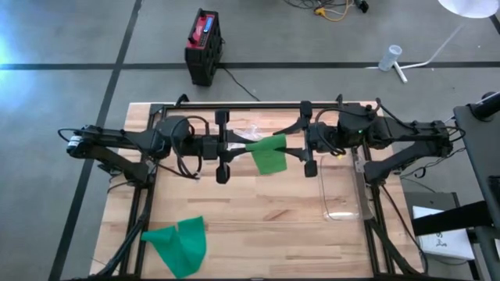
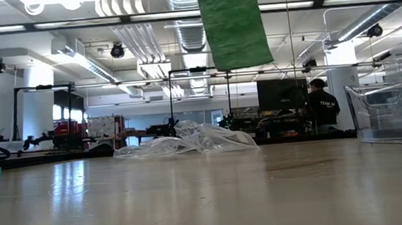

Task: Roll bandage
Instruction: Roll the green bandage

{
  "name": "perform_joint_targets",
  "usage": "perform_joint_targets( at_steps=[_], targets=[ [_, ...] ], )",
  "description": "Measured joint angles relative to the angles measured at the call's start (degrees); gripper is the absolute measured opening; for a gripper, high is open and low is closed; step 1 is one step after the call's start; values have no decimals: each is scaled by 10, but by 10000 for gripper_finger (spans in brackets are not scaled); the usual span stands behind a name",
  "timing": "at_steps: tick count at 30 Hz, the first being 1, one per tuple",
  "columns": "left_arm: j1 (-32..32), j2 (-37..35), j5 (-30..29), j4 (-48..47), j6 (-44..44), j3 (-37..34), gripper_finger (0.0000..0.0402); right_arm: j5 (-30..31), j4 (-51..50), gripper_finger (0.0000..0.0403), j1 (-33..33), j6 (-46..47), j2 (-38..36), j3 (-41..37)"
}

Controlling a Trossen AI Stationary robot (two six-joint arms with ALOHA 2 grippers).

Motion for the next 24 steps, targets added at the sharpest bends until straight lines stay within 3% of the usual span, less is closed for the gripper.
perform_joint_targets(
  at_steps=[9,17,20,24],
  targets=[
    [0,-3,-1,-15,-4,0,30,2,-13,111,0,2,-8,0],
    [0,-5,-3,-19,-13,0,28,2,-34,100,0,-15,-8,10],
    [-1,-5,-42,-19,-45,0,44,8,-31,80,0,-38,-7,10],
    [-1,-9,-96,-41,-106,0,92,13,-28,23,-1,-90,-9,10]
  ],
)
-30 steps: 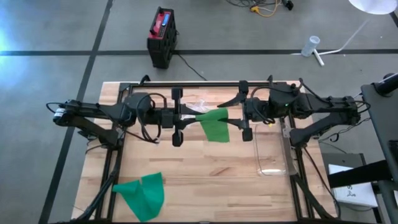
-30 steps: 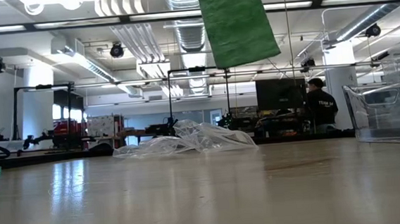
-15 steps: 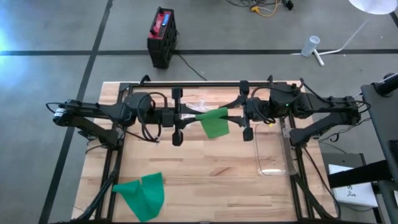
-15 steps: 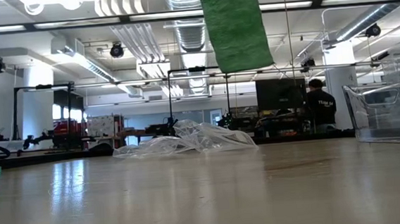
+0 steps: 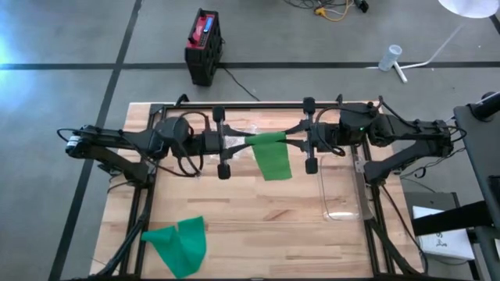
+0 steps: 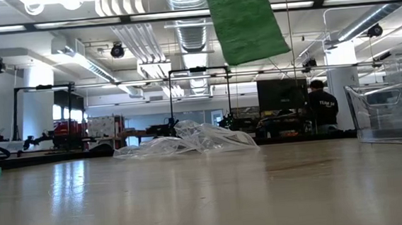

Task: Roll bandage
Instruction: Roll the green bandage

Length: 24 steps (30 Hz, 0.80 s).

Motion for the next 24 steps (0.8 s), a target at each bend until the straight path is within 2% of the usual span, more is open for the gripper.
perform_joint_targets(
  at_steps=[7,15,19,24],
  targets=[
    [3,-1,-12,-64,-60,0,184,-14,36,20,3,-70,-4,-3],
    [5,1,-10,-42,-96,0,262,-105,63,20,3,-121,-2,-5],
    [5,14,2,-36,-115,0,264,-114,92,20,3,-128,1,-9],
    [5,36,20,-10,-131,0,208,-115,134,20,3,-125,5,-15]
  ],
)
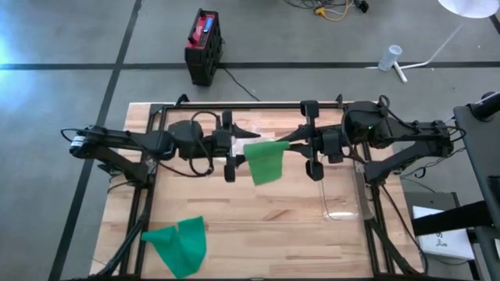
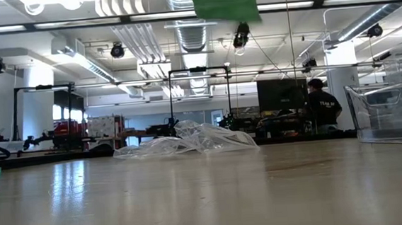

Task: Roll bandage
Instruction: Roll the green bandage

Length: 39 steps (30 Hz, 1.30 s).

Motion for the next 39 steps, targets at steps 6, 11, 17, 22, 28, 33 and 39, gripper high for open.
perform_joint_targets(
  at_steps=[6,11,17,22,28,33,39],
  targets=[
    [5,14,0,9,0,0,45,1,3,20,0,3,1,-4],
    [5,11,1,-27,-9,0,6,15,6,20,0,-3,-5,-4],
    [3,9,0,-74,-27,0,1,117,-15,20,-1,-50,-27,-4],
    [0,3,0,-76,-32,0,0,150,-43,20,0,-75,-45,-5],
    [-1,7,37,-29,-3,0,5,116,-24,20,3,-115,-38,-9],
    [-1,-5,46,-38,4,0,29,100,13,20,4,-193,-21,-9],
    [-1,-50,46,-63,34,0,90,73,12,20,4,-249,-18,-9]
  ],
)
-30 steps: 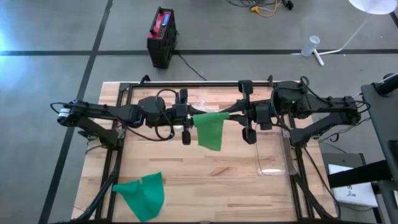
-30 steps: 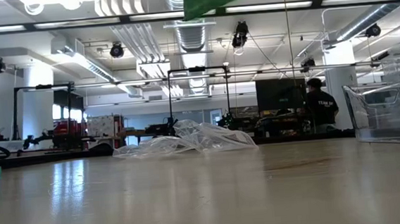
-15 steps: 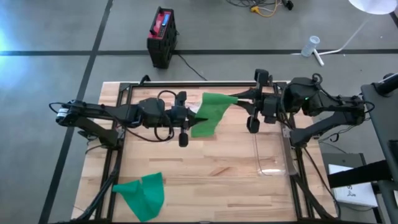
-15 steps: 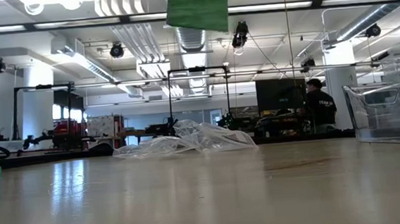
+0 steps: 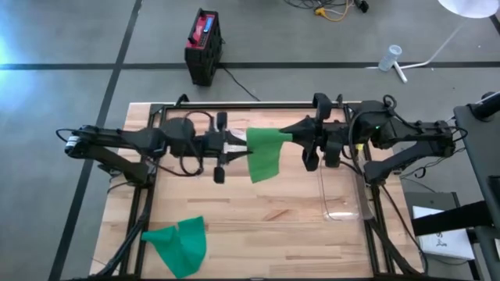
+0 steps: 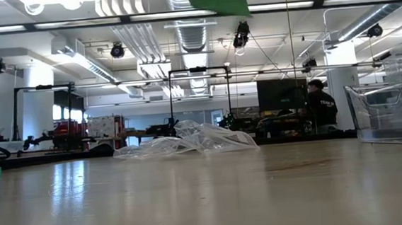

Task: Roll bandage
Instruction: Roll the green bandage

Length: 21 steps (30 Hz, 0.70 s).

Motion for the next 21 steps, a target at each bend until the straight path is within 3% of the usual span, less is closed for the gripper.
perform_joint_targets(
  at_steps=[6,13,21],
  targets=[
    [1,-45,0,4,1,0,180,-9,-65,20,0,-109,0,0],
    [1,-50,24,-7,-85,0,286,-9,-90,20,0,-254,8,0],
    [1,-50,80,-1,-118,0,369,-17,-89,20,0,-297,9,0]
  ],
)
